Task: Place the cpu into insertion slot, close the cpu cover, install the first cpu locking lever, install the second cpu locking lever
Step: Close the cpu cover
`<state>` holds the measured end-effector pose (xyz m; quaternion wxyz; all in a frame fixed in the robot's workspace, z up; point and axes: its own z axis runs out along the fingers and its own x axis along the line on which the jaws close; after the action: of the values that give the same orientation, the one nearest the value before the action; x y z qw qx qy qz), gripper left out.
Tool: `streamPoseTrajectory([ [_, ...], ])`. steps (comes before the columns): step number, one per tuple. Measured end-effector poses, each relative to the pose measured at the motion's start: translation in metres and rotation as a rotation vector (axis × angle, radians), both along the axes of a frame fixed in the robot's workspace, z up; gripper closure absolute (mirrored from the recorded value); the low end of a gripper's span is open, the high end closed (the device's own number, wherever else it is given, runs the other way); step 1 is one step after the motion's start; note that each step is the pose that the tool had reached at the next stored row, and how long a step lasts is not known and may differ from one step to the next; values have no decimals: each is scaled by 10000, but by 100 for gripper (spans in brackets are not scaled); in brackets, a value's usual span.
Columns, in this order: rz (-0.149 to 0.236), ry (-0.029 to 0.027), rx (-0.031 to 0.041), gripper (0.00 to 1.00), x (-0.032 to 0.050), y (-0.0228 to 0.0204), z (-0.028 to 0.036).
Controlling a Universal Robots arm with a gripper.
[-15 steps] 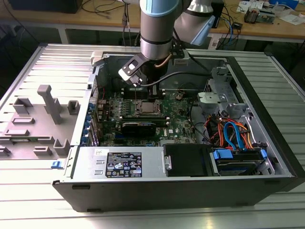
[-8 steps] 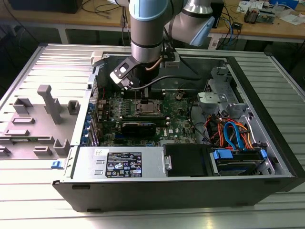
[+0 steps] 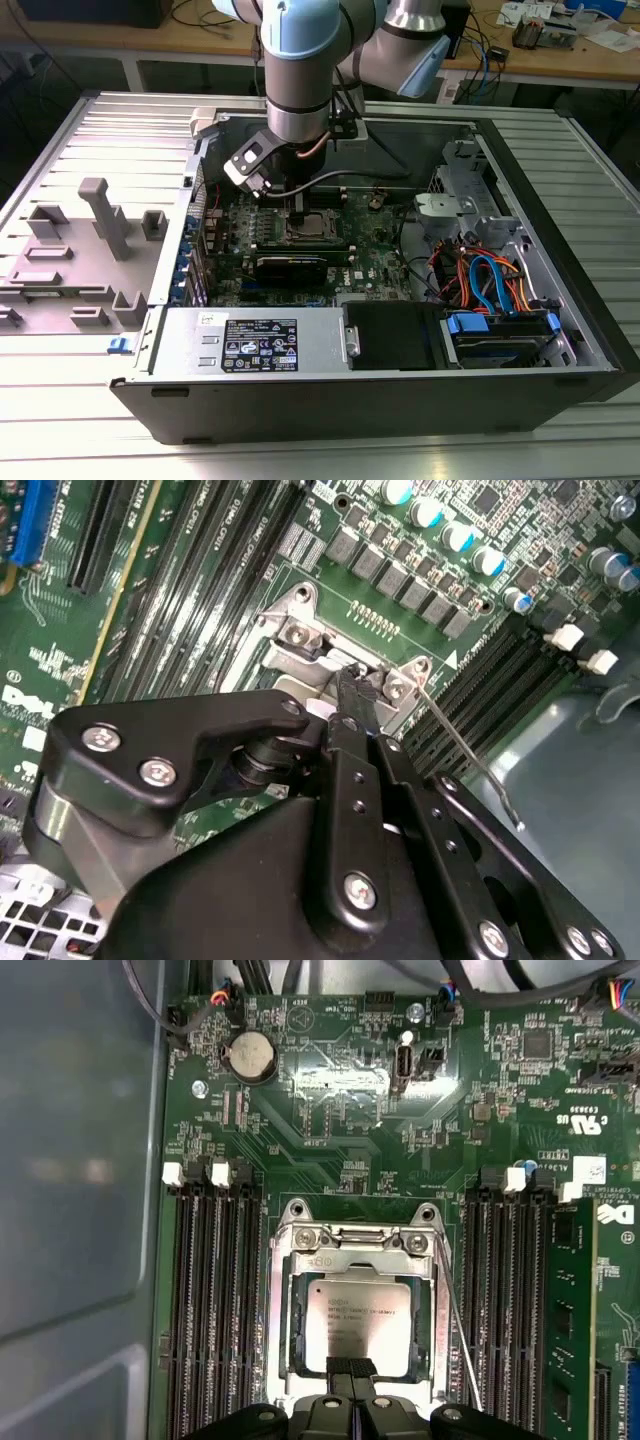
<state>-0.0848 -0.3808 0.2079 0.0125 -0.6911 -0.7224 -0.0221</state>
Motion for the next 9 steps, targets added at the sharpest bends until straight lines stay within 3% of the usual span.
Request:
streamPoseTrajectory([
  [3, 1, -1, 2, 89, -5, 0, -12],
  [9, 0, -1, 1, 89, -3, 1, 51],
])
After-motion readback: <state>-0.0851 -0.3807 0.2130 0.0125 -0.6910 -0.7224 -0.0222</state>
